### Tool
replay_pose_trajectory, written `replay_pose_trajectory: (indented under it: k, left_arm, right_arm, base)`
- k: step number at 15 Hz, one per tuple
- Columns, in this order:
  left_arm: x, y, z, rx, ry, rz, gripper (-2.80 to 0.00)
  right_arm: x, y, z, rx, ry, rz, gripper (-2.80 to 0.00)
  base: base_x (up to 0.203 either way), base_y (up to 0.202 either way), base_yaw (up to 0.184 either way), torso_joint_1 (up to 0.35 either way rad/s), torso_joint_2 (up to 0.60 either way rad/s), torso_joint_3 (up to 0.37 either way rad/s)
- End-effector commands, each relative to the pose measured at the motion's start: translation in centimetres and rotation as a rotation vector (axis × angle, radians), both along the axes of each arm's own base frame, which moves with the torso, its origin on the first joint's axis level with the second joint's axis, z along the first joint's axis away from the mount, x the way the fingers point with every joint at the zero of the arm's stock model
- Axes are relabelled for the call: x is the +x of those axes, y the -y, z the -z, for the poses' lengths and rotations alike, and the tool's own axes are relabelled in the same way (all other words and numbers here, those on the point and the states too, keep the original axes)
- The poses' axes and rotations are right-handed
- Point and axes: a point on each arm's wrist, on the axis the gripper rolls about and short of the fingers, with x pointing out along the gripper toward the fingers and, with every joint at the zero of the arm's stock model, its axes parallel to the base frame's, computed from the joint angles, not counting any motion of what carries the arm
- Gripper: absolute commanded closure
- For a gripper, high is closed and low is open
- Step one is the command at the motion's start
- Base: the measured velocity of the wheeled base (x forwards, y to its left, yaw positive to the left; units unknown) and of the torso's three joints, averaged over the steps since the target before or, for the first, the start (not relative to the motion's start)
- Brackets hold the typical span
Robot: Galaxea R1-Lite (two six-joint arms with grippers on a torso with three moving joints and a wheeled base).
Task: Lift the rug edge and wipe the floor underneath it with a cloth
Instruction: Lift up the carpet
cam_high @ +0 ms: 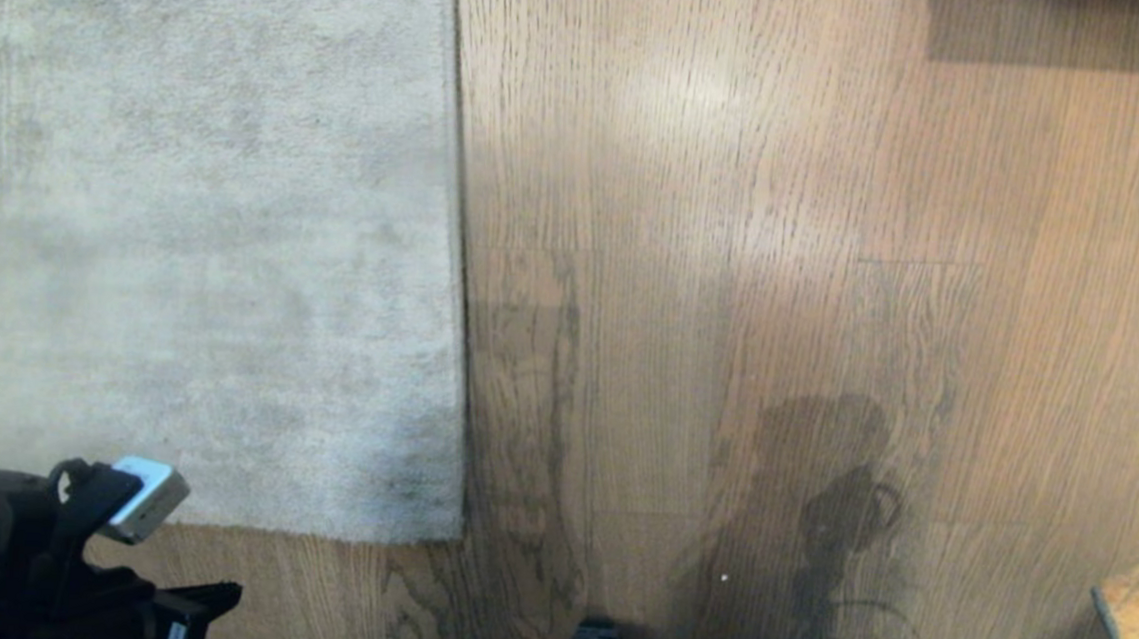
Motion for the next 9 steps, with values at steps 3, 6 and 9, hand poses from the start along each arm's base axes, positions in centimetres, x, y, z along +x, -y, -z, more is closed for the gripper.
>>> replay_pose_trajectory:
  k: [3,6,9]
  left_arm:
    - [0.39,0.01,0.66,0.006,-0.044,-0.005,0.0]
    - [0.77,0.07,0.84,0.004,-0.059,-0.007,0.0]
    - [1.18,0.18,1.09,0.003,-0.068,-0.002,0.0]
  right_arm:
    - [0.01,0.0,0.0,-0.002,-0.001,-0.003,0.0]
    - [0.01,0.0,0.0,-0.001,-0.001,0.0,0.0]
    - [0.01,0.0,0.0,0.0,-0.001,-0.002,0.0]
  base:
    - [0.0,0.0,0.0,0.0,0.0,0.0]
    - [0.0,0.0,0.0,0.0,0.0,0.0]
    - [0.0,0.0,0.0,0.0,0.0,0.0]
